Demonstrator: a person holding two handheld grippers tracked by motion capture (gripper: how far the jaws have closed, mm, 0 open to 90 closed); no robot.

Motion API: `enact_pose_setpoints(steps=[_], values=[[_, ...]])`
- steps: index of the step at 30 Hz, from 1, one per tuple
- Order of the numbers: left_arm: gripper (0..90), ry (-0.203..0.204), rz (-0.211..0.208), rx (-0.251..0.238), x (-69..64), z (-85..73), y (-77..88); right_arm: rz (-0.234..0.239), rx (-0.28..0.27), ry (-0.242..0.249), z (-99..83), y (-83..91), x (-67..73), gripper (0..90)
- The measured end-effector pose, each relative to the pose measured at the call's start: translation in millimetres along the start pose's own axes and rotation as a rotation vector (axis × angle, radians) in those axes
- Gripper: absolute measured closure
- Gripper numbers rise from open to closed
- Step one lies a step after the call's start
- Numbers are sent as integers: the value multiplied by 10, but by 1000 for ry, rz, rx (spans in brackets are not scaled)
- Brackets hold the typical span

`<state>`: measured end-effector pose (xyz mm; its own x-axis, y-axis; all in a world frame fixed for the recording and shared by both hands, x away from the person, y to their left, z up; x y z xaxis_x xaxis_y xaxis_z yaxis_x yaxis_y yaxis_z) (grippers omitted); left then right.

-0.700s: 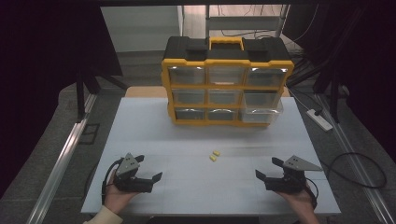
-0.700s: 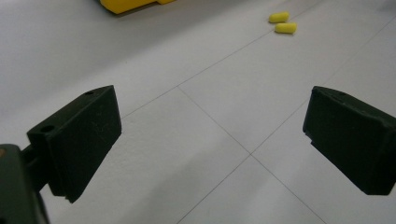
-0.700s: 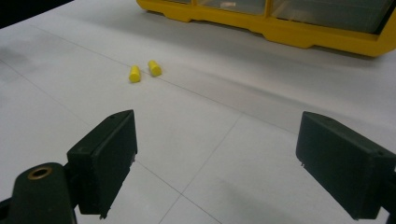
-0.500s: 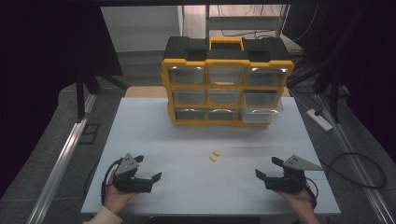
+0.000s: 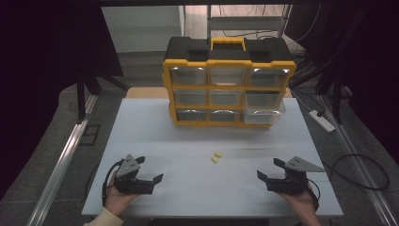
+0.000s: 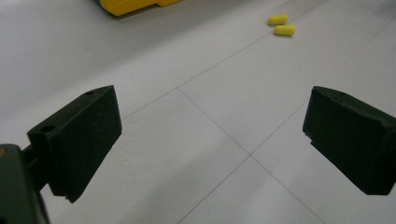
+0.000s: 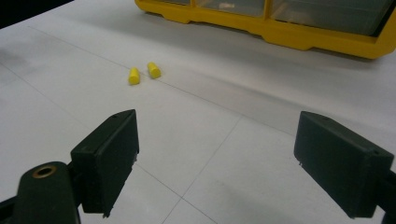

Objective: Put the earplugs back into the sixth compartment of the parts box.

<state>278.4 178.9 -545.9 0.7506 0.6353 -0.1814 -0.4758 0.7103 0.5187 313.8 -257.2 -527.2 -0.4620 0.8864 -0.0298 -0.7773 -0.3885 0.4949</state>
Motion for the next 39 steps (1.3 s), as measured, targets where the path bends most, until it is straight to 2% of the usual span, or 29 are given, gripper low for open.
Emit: enact_pose_setpoints(steps=[8, 17, 32, 39], values=[[43, -3, 2, 1, -8, -8, 4, 17, 5, 4, 29, -11, 22, 149], [45, -6, 0, 4, -22, -14, -3, 24, -14, 14, 124, -15, 71, 152], [47, -17, -4, 7, -47, -12, -13, 40, -15, 57, 314, -106, 222, 156], [48, -15, -4, 8, -52, -15, -16, 64, -15, 66, 408, -161, 308, 156]])
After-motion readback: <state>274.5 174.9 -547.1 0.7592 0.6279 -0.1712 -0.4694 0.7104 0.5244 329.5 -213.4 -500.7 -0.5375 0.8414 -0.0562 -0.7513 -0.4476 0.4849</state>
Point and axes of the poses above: each handheld gripper's, and its own axes: y roughly backward along the jaws, z roughly out of its top, x roughly to its left, the point moved 6 cm from there along -y, roughly forward along the jaws, and after that the axes turned 13 degrees about -z, right-handed, at the moved point
